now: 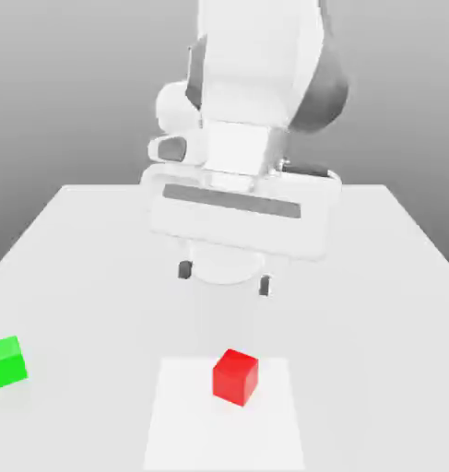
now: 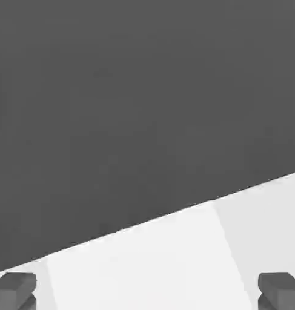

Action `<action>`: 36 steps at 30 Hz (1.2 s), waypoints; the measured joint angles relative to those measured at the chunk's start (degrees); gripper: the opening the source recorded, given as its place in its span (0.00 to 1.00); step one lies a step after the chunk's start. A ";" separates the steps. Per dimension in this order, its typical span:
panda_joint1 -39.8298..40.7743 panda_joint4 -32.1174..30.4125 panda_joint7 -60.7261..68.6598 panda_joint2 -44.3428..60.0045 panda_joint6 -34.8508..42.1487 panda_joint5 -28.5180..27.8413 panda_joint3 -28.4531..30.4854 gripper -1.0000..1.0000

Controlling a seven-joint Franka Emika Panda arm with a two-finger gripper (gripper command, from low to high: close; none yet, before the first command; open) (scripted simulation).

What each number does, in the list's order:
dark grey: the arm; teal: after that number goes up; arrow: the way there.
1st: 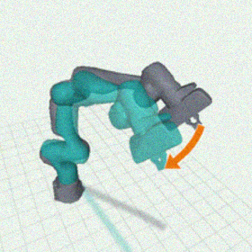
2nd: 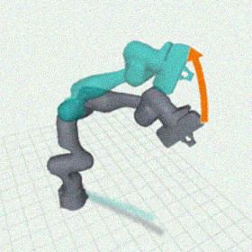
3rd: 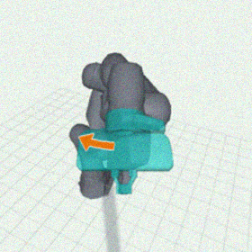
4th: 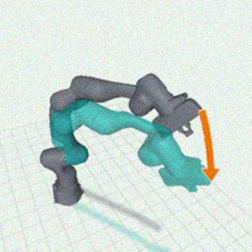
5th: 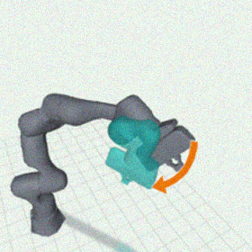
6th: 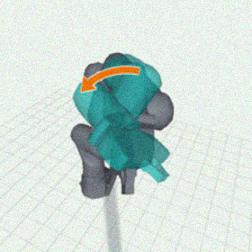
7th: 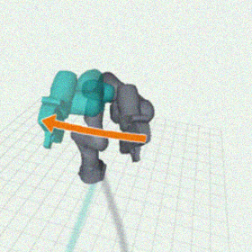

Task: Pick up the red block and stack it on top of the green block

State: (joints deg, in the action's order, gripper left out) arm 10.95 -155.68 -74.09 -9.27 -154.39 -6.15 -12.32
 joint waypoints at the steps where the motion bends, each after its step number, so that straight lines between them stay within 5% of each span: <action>1: -0.10 -1.44 -0.76 1.97 -1.42 0.92 -0.01 0.50; 7: -1.19 -5.34 -1.92 10.05 -7.96 5.83 -0.20 0.50; 17: -4.62 -3.91 -8.04 21.09 -17.17 -2.40 5.46 0.50; 18: -5.52 -3.84 -8.53 22.26 -18.12 -3.15 6.56 0.00; 25: -5.70 -3.81 -8.76 22.53 -18.43 -3.43 6.79 0.00; 36: -2.10 -5.28 -2.38 11.03 -8.88 5.45 0.89 0.00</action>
State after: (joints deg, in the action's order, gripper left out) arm 8.85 -160.96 -76.47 1.77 -163.27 -0.70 -11.43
